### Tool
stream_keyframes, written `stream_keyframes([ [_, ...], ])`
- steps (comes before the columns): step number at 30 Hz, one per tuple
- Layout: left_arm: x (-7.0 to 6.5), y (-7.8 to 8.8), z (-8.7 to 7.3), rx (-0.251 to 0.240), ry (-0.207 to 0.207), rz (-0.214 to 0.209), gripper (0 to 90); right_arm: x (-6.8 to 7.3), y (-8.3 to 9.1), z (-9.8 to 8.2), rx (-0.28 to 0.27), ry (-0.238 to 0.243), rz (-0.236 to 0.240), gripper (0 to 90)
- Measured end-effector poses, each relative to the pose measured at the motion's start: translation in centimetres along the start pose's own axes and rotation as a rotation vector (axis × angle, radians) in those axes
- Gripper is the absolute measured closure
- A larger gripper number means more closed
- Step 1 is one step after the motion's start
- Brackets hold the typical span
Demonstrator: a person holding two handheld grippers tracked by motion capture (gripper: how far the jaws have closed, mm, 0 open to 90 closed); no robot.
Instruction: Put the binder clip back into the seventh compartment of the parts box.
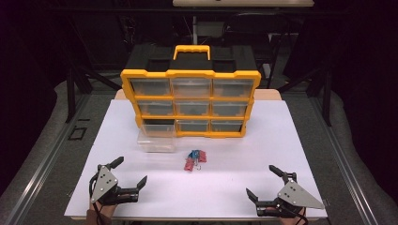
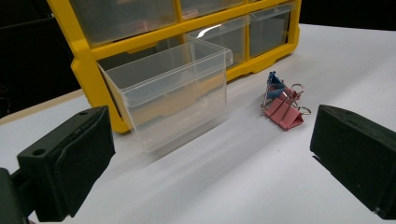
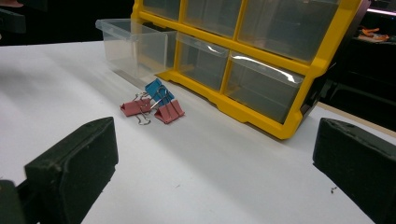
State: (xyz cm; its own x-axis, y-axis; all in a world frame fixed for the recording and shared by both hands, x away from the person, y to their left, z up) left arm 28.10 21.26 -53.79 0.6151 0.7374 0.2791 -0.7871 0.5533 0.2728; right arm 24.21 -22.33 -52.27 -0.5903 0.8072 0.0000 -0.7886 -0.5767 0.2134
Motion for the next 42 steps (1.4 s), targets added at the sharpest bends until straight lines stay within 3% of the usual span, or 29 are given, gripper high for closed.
stream_keyframes([
  [23,-0.9,-1.8,0.1,0.052,-0.013,-0.043,0.0,0.2,-0.7,-0.4,0.038,0.012,0.018,0.0],
  [42,-4.4,-6.2,0.9,0.139,-0.075,-0.165,0.0,0.2,-0.9,-0.6,0.059,0.020,0.031,0.0],
])
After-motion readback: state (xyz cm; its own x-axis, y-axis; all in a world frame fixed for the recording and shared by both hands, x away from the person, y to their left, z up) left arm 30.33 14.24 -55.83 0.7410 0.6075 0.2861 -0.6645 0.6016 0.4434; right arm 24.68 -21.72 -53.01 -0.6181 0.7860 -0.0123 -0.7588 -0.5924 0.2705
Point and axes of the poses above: each handheld gripper's, and its own axes: y roughly backward along the jaws, z roughly out of its top, x roughly to its left, the point moved 5 cm from there along -y, roughly forward along the jaws, and after that the axes turned 9 degrees about -y, right-handed, at the moved point
